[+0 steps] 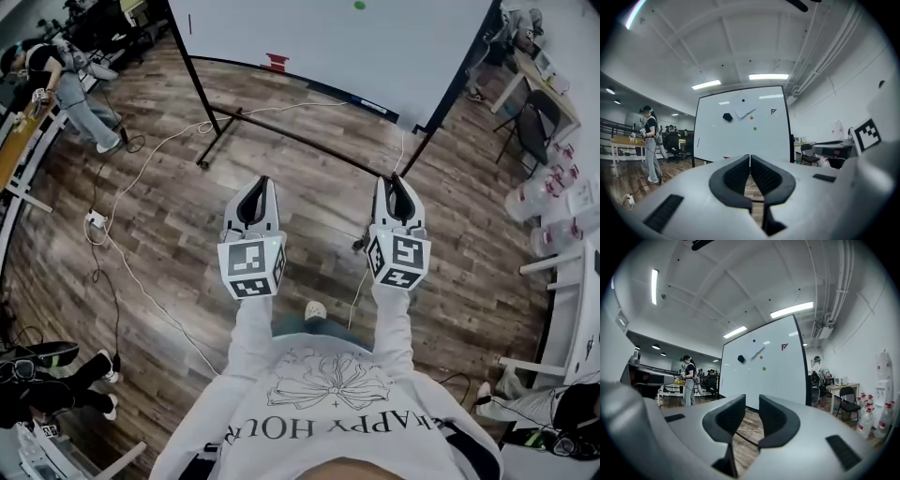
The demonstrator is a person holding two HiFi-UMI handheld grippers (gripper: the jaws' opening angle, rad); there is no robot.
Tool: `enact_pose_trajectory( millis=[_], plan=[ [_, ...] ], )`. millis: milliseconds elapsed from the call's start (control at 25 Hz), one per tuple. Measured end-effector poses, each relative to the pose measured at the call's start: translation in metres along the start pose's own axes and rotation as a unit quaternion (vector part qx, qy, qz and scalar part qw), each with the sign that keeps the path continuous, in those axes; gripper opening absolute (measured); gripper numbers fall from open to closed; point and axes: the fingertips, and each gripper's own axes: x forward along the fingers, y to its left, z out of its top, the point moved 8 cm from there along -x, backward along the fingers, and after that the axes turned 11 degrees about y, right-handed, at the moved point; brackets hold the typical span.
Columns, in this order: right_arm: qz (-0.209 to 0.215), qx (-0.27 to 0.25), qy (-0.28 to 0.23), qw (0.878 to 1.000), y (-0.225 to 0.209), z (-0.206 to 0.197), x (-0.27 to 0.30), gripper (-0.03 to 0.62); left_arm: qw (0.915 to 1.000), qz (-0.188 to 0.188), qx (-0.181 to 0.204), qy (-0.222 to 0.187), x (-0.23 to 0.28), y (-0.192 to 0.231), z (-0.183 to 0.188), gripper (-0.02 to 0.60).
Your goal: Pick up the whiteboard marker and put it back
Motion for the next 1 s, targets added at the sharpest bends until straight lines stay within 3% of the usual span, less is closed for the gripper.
enact_pose_trajectory(
  millis=[480, 1000],
  plan=[
    [-0.003, -0.008, 0.030, 1.000, -0.034, -0.001, 0.088, 0.078, 0.9996, -0.005, -0.008, 0.028, 0.099, 0.007, 0.006, 0.009],
    [-0.035, -0.024, 0.045, 0.998, -0.064, 0.024, 0.229, 0.094, 0.9985, -0.047, -0.008, 0.026, 0.262, 0.041, 0.043, 0.009]
  ],
)
